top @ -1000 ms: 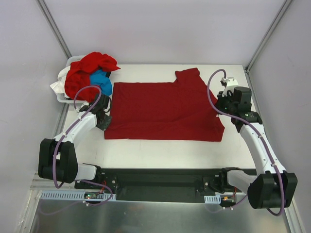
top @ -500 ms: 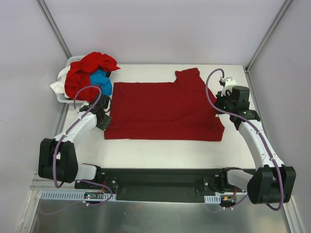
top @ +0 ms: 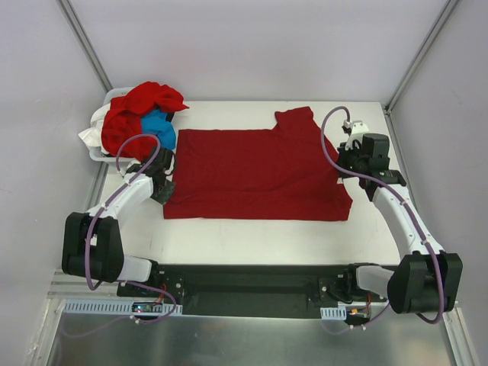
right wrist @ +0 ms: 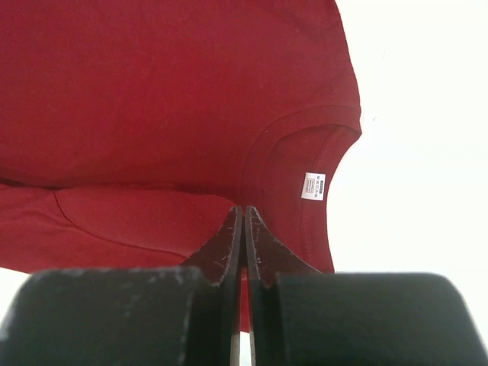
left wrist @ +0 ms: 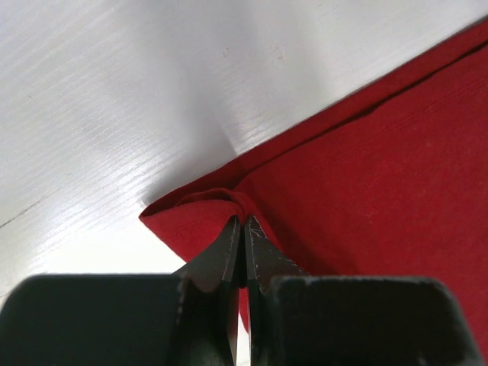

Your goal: Fold and stack the t-shirts

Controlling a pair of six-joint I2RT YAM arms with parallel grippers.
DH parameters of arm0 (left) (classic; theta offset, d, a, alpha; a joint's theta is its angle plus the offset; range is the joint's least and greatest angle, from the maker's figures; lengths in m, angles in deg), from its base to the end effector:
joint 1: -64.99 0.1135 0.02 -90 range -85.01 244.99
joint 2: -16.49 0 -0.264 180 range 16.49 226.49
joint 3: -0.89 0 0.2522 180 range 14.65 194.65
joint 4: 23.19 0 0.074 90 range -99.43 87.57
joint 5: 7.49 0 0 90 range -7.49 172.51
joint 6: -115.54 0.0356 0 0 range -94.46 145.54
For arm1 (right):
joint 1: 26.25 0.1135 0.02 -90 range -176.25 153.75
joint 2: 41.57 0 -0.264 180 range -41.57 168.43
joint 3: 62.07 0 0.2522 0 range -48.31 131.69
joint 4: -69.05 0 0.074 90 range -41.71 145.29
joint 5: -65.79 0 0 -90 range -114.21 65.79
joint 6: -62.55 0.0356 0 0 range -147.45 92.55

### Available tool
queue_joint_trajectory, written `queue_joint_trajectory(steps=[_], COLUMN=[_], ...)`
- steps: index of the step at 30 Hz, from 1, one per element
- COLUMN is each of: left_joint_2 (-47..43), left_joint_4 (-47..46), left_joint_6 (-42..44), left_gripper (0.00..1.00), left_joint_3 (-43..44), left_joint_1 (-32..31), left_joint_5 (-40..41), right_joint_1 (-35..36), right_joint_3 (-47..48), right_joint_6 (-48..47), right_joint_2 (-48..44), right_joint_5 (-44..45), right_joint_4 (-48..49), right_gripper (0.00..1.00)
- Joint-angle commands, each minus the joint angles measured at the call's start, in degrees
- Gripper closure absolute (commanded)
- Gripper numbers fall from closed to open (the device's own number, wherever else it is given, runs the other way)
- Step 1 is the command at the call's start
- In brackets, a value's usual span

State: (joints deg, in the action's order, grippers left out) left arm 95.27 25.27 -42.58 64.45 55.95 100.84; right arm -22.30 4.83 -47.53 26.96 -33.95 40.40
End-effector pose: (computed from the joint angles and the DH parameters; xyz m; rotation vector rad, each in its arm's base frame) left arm 0.2583 -0.0298 0.2096 -1.3606 2.2030 -0.0509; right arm 0.2686 0.0246 0.2970 -0.5347 2.0214 0.0080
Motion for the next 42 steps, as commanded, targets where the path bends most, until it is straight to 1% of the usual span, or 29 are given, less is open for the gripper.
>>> queue_joint_trajectory(steps=[1, 14, 30, 42], left_joint_2=[0.76, 1.72, 2.60, 3.74], left_joint_4=[0.28, 0.37, 0.28, 0.19], left_joint_6=[-0.88, -0.26, 0.70, -0.08], left_gripper=[1.00, 1.00, 1.00, 1.00], left_joint_3=[1.79, 2.23, 3.37, 4.34], left_joint_1=[-0.37, -0.37, -0.37, -0.28], left_joint_5=[2.41, 2.42, 3.03, 3.91], right_joint_1=[-0.52, -2.45, -2.98, -3.24], right_joint_3=[3.10, 4.33, 7.41, 8.29], right_joint_6=[-1.19, -2.07, -2.60, -3.04], right_joint_2=[0.20, 0.02, 4.24, 7.22], right_joint_5=[-0.11, -0.02, -0.55, -1.07], right_joint_4=[2.94, 2.42, 2.77, 3.29], right_gripper=[0.99, 0.99, 0.99, 0.99])
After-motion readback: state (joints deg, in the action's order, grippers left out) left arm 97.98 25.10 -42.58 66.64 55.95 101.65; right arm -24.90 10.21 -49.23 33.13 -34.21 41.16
